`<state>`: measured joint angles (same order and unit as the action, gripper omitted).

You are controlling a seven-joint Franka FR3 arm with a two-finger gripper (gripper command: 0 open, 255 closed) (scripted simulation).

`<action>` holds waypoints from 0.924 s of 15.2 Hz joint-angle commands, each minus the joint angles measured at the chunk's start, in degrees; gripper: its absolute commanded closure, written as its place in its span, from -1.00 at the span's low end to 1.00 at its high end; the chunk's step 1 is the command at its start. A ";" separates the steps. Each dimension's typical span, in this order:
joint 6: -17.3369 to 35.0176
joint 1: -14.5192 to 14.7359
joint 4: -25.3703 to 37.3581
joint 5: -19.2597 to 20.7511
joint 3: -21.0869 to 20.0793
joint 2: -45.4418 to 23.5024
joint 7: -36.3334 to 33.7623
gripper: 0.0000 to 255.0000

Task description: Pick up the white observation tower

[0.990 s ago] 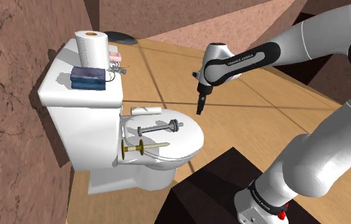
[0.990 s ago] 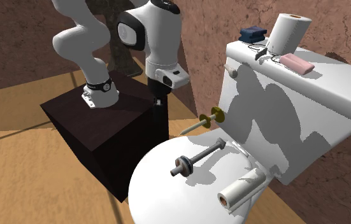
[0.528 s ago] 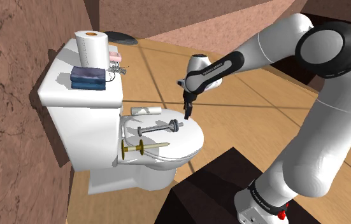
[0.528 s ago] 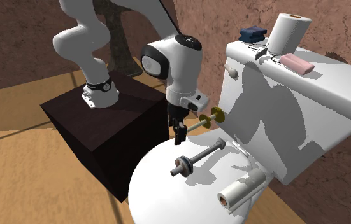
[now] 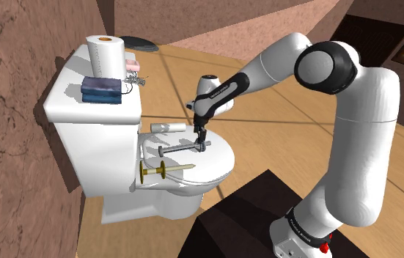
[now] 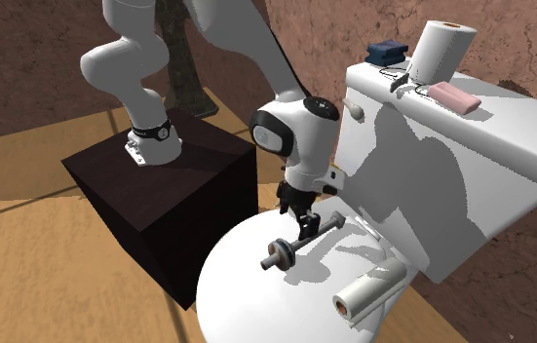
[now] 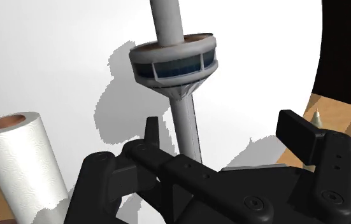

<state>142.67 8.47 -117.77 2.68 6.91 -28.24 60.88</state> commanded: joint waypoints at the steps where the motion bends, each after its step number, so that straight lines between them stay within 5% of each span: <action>1: 0.86 -0.23 3.43 -0.01 -1.30 -4.24 2.44 -1.00; 13: 4.99 -0.51 9.73 0.31 -3.02 -14.66 5.11 -1.00; 14: 5.00 -0.52 9.82 0.30 -3.02 -14.75 5.11 1.00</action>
<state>147.64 7.97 -108.15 3.00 3.90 -42.79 65.97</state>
